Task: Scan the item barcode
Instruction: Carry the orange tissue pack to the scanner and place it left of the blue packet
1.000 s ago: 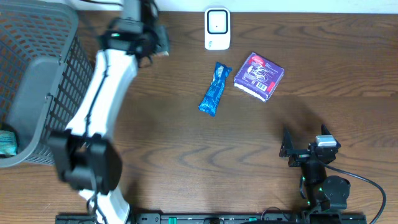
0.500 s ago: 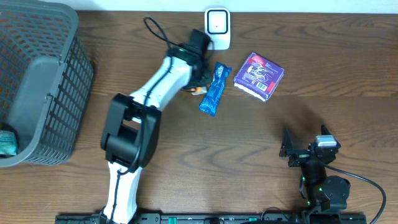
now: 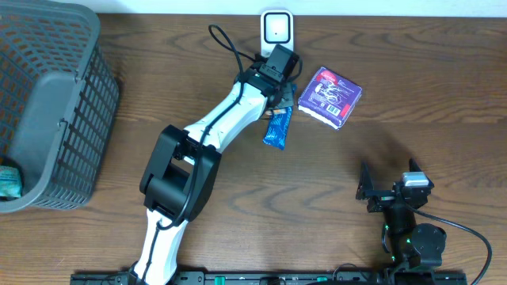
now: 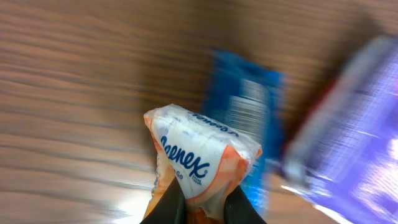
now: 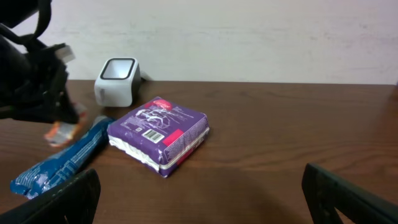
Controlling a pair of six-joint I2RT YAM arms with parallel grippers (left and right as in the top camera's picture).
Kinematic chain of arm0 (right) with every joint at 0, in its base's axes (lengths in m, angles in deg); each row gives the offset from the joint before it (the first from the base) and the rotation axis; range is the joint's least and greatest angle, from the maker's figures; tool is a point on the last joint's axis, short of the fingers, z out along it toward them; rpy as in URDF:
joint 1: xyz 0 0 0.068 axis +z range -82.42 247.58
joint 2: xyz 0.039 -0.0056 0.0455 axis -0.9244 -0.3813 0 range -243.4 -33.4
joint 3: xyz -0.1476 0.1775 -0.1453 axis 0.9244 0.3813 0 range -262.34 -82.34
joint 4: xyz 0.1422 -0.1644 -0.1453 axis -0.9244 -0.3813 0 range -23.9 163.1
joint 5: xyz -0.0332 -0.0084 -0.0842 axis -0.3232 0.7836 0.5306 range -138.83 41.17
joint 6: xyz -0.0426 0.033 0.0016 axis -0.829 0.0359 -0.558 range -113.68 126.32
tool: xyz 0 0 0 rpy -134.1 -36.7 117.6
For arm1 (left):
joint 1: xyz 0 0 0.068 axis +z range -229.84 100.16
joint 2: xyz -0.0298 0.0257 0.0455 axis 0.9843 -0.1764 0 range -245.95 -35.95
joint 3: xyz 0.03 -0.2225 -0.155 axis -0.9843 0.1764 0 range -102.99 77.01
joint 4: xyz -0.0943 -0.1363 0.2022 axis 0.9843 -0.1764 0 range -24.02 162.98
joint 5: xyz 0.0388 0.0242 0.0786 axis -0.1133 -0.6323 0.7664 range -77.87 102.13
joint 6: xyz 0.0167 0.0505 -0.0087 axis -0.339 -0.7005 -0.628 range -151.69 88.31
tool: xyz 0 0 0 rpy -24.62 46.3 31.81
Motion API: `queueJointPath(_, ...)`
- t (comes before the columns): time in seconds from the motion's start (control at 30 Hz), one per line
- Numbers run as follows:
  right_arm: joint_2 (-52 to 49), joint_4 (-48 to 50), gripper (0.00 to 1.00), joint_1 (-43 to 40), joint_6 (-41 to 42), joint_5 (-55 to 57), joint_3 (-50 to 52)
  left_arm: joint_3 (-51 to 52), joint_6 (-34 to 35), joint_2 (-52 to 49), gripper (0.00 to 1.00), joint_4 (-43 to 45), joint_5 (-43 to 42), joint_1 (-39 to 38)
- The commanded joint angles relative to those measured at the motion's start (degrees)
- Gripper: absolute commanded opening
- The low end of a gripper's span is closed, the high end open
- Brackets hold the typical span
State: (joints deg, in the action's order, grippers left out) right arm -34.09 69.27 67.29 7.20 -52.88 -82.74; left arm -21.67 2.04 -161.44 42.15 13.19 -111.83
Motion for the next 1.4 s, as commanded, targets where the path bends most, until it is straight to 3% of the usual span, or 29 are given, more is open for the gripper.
queueJointPath(0.0,0.31,-0.24,0.99,0.39,0.79,0.09,0.09,-0.79,-6.14,2.99,0.07,-1.88,15.47,3.17)
queueJointPath(0.17,0.31,-0.24,0.99,0.39,0.79,0.09,0.09,-0.57,-4.92,2.67,0.08,-6.73,13.7,7.56)
queueJointPath(0.33,0.31,-0.22,0.99,0.39,0.79,0.11,0.09,0.74,-4.96,-1.2,0.08,-6.82,-0.66,8.76)
queueJointPath(0.43,0.31,-0.24,0.99,0.39,0.79,0.11,0.09,0.74,-4.98,-2.56,0.08,-6.4,-1.92,7.56)
queueJointPath(0.6,0.31,-0.24,0.99,0.39,0.79,0.09,0.09,0.28,-5.01,-2.03,0.16,-5.86,-1.92,5.84)
queueJointPath(0.77,0.31,-0.22,0.99,0.39,0.79,0.11,0.09,-1.01,-5.03,-0.22,0.34,-6.38,-1.97,5.51)
queueJointPath(0.83,0.31,-0.22,0.99,0.39,0.79,0.11,0.09,-1.95,-5.86,1.53,0.54,-6.49,-1.97,5.68)
queueJointPath(0.87,0.31,-0.22,0.99,0.39,0.79,0.11,0.09,-2.43,-6.8,2.89,0.73,-6.43,-1.95,5.84)
queueJointPath(0.93,0.31,-0.24,0.99,0.39,0.79,0.11,0.09,-3.28,-8.37,5.95,0.95,-6.19,-1.9,6.4)
queueJointPath(0.97,0.31,-0.24,0.99,0.39,0.79,0.09,0.09,-3.48,-8.48,7.56,0.99,-5.97,-1.66,6.88)
queueJointPath(1.17,0.31,-0.24,0.99,0.39,0.79,0.11,0.09,-3.5,-9.49,19.61,0.98,-3.98,-1.51,15.63)
queueJointPath(1.37,0.31,-0.22,0.99,0.39,0.79,0.11,0.09,-3.5,-18.82,28.92,0.98,-0.26,-1.49,32.54)
